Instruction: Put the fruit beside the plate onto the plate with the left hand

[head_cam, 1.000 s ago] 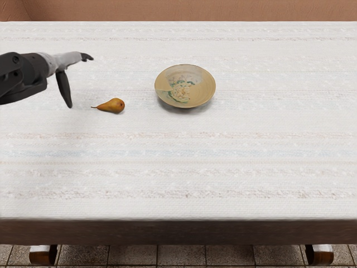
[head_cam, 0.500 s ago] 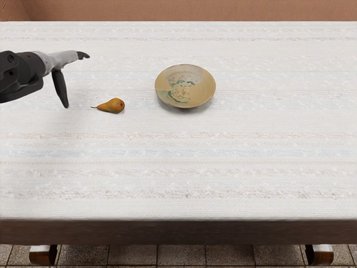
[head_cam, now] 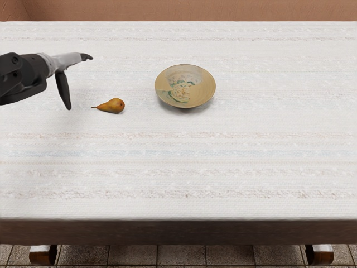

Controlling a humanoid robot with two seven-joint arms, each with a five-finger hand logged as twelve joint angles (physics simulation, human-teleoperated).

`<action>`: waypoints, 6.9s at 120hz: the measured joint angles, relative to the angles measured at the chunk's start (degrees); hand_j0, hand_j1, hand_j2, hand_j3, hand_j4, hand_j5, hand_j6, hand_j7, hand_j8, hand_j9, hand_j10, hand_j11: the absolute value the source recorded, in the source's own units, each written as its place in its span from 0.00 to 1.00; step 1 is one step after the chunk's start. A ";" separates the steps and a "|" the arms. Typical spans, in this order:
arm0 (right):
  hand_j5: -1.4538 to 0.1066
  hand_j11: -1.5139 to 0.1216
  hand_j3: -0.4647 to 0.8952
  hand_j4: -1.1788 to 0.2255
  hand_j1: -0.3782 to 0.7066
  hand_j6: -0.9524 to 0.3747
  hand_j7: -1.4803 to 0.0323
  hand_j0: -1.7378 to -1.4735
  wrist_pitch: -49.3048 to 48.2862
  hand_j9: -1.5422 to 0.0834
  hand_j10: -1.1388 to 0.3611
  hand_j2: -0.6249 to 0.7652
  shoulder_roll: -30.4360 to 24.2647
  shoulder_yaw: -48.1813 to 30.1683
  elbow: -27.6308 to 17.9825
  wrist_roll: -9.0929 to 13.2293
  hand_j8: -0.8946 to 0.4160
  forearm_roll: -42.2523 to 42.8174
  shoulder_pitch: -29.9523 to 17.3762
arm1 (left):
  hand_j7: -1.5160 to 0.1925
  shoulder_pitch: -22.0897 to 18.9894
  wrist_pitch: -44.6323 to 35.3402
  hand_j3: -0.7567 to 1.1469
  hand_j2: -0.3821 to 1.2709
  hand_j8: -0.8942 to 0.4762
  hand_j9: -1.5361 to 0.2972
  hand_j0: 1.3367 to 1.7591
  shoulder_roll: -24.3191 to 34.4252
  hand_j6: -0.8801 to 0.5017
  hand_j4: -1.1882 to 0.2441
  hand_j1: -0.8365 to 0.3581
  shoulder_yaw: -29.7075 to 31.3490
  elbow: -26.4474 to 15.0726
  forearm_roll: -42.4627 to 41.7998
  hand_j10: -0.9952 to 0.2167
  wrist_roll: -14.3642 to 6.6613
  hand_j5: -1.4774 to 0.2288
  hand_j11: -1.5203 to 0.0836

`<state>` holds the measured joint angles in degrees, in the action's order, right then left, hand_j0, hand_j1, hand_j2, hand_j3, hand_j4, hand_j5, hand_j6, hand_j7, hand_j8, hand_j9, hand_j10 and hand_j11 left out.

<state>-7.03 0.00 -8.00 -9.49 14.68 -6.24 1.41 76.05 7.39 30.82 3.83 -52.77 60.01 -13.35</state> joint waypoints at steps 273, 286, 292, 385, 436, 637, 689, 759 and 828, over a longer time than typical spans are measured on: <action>0.90 0.90 0.34 0.82 0.06 0.69 0.95 0.30 0.18 0.92 0.74 0.44 0.00 0.29 0.46 0.17 0.66 0.00 0.68 | 0.86 -2.76 -0.09 0.40 0.24 0.63 0.82 0.76 -9.07 0.61 0.81 0.96 0.70 -0.53 0.28 0.79 -2.08 0.84 0.92; 0.90 0.90 0.34 0.82 0.06 0.69 0.95 0.30 0.18 0.92 0.74 0.44 0.00 0.27 0.46 0.23 0.66 0.00 0.70 | 0.86 -2.09 -0.29 0.40 0.24 0.63 0.82 0.76 -9.43 0.61 0.81 0.96 0.68 -0.20 0.55 0.80 -2.11 0.84 0.92; 0.90 0.90 0.34 0.82 0.06 0.69 0.95 0.30 0.18 0.92 0.74 0.44 0.00 0.27 0.48 0.24 0.66 0.00 0.69 | 0.86 -2.24 -1.19 0.40 0.24 0.63 0.82 0.76 -9.55 0.61 0.81 0.96 0.75 0.19 0.64 0.80 -2.11 0.84 0.92; 0.90 0.90 0.34 0.82 0.06 0.69 0.95 0.30 0.19 0.92 0.74 0.44 0.00 0.32 0.55 0.29 0.66 -0.04 0.67 | 0.76 -3.53 -8.63 0.40 0.25 0.53 0.72 0.76 -10.84 0.52 0.71 0.83 2.07 2.19 -0.07 0.69 -4.49 0.74 0.82; 0.90 0.90 0.34 0.82 0.06 0.69 0.95 0.30 0.20 0.92 0.74 0.44 0.00 0.36 0.62 0.14 0.66 -0.09 -1.31 | 0.75 -3.80 -7.97 0.40 0.25 0.51 0.71 0.76 -11.22 0.50 0.70 0.81 2.30 2.17 -0.11 0.67 -5.65 0.72 0.80; 0.90 0.90 0.34 0.82 0.06 0.69 0.95 0.30 0.26 0.92 0.74 0.44 0.00 0.32 0.62 0.34 0.66 -0.09 -0.49 | 0.70 -3.53 -15.63 0.40 0.26 0.47 0.67 0.76 -18.07 0.46 0.66 0.75 8.35 6.49 0.72 0.62 -5.36 0.68 0.75; 0.90 0.90 0.34 0.82 0.06 0.69 0.95 0.30 0.27 0.92 0.74 0.44 0.00 0.26 0.62 0.35 0.66 -0.09 -0.48 | 0.65 -3.80 -15.50 0.40 0.27 0.42 0.62 0.76 -17.99 0.41 0.61 0.68 9.56 7.32 0.55 0.56 -5.37 0.63 0.69; 0.90 0.90 0.34 0.82 0.06 0.69 0.95 0.30 0.27 0.92 0.74 0.44 0.00 0.29 0.62 0.35 0.66 -0.09 -0.52 | 0.57 -3.54 -15.38 0.40 0.28 0.35 0.55 0.76 -20.06 0.34 0.54 0.58 10.87 7.67 0.19 0.48 -5.52 0.55 0.61; 0.90 0.90 0.34 0.82 0.06 0.69 0.95 0.30 0.27 0.92 0.74 0.44 0.00 0.27 0.62 0.35 0.66 -0.09 -0.45 | 0.54 -3.89 -14.69 0.40 0.29 0.32 0.52 0.76 -20.68 0.31 0.51 0.54 12.22 11.12 0.03 0.45 -5.55 0.52 0.58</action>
<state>-6.77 0.00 -7.73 -8.88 15.03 -6.33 0.95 72.16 -7.31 10.15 16.06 -41.65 60.04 -18.90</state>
